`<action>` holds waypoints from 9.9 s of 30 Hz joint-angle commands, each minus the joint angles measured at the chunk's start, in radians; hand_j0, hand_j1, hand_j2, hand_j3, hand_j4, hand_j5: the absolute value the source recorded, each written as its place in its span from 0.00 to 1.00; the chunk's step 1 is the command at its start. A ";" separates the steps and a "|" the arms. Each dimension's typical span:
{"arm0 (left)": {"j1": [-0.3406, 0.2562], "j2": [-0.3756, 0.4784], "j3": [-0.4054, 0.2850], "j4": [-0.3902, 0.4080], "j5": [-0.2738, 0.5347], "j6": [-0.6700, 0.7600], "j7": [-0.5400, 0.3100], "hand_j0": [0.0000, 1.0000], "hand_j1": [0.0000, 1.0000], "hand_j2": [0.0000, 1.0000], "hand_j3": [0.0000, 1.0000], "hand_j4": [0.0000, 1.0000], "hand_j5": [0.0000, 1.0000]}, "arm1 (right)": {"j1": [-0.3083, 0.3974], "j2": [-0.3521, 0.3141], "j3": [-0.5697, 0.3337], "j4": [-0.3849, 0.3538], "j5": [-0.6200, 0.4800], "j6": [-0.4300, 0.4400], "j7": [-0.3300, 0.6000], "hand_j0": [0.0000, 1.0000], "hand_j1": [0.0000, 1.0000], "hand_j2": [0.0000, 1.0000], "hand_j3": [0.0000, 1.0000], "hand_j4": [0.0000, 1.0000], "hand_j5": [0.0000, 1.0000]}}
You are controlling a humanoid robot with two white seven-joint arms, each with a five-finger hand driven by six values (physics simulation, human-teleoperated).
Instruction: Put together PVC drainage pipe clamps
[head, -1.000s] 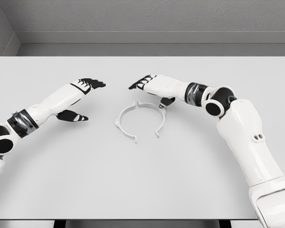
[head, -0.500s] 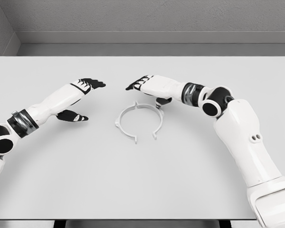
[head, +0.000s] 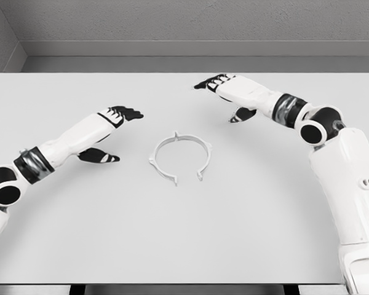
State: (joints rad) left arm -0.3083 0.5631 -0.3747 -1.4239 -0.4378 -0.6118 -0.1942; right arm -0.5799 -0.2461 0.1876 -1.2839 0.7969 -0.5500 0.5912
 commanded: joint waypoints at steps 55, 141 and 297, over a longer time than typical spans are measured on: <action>-0.101 -0.115 -0.093 0.160 0.001 0.001 -0.002 1.00 1.00 1.00 1.00 1.00 1.00 | 0.431 -0.288 -0.343 -0.285 -0.410 -0.061 -0.002 1.00 1.00 1.00 1.00 1.00 1.00; -0.095 -0.230 -0.090 0.215 -0.010 0.001 -0.005 1.00 1.00 1.00 1.00 1.00 1.00 | 0.434 -0.288 -0.343 -0.285 -0.412 -0.061 -0.002 1.00 1.00 1.00 1.00 1.00 1.00; -0.219 -0.088 0.026 0.352 0.024 0.001 0.001 1.00 1.00 1.00 1.00 1.00 1.00 | 0.284 0.019 0.133 -0.250 -0.096 -0.061 -0.001 1.00 1.00 1.00 1.00 1.00 1.00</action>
State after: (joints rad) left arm -0.5277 0.4748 -0.3493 -1.0718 -0.4215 -0.6118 -0.1945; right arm -0.2961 -0.2268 0.3214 -1.5313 0.7076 -0.6137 0.5910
